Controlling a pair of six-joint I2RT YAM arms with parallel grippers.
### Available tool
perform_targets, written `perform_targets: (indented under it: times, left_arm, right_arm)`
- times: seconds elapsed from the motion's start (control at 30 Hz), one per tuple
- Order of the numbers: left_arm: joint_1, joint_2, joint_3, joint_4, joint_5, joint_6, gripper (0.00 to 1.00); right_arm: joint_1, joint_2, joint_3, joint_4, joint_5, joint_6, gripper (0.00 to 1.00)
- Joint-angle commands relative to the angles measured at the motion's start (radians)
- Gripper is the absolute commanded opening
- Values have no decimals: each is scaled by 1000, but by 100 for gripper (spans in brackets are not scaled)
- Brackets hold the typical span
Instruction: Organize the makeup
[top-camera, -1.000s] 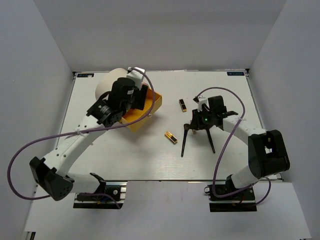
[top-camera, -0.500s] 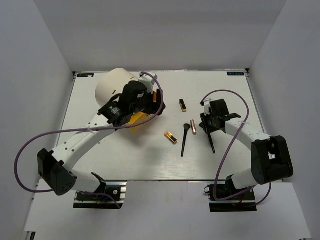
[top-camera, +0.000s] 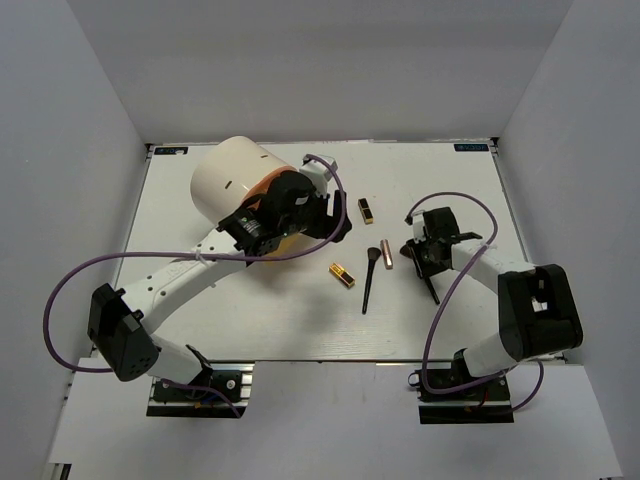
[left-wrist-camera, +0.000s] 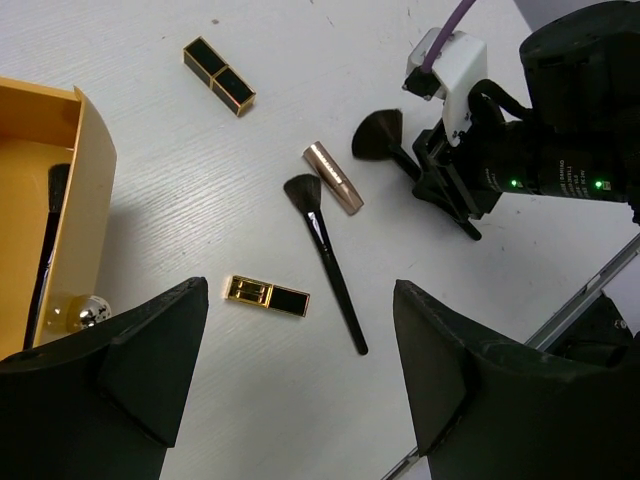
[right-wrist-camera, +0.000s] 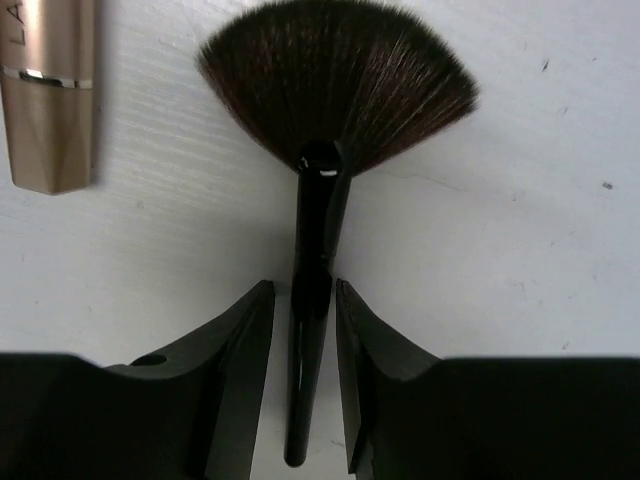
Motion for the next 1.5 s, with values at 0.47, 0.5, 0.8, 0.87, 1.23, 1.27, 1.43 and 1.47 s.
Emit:
perform_targets:
  times: [0.47,0.5,0.8,0.87,1.23,1.27,1.43,1.47]
  left_arm:
    - [-32,-191,-3,-35,-119,-43,77]
    - [-32,-213,-6,-32,-128,-43,75]
    - [-32,-397,-30,14,-262,-43,74]
    - [-32,-406,-20,12,-266,-38,74]
    - [-32,-441,-3,-42,-297,-61,72]
    - [-32,-444,-1,-45,-300,-65,72]
    - [-32,-451,0,-64,-312,-72,72]
    - [-32,-454,0,-62,-320,-72,72]
  right_arm:
    - [-15,-94,136,17,-363,-152,0]
    - [-14,-100,174,6,-403,-171,0]
    - [104,30,454,344,-788,319,0]
    - [129,53,465,531,-741,443,0]
    - [373,251,736,577,-289,955,0]
    - [379,260,751,561,-269,1031,0]
    - [413,298,781,558,-248,1193,0]
    - [428,301,776,561,-251,1202,0]
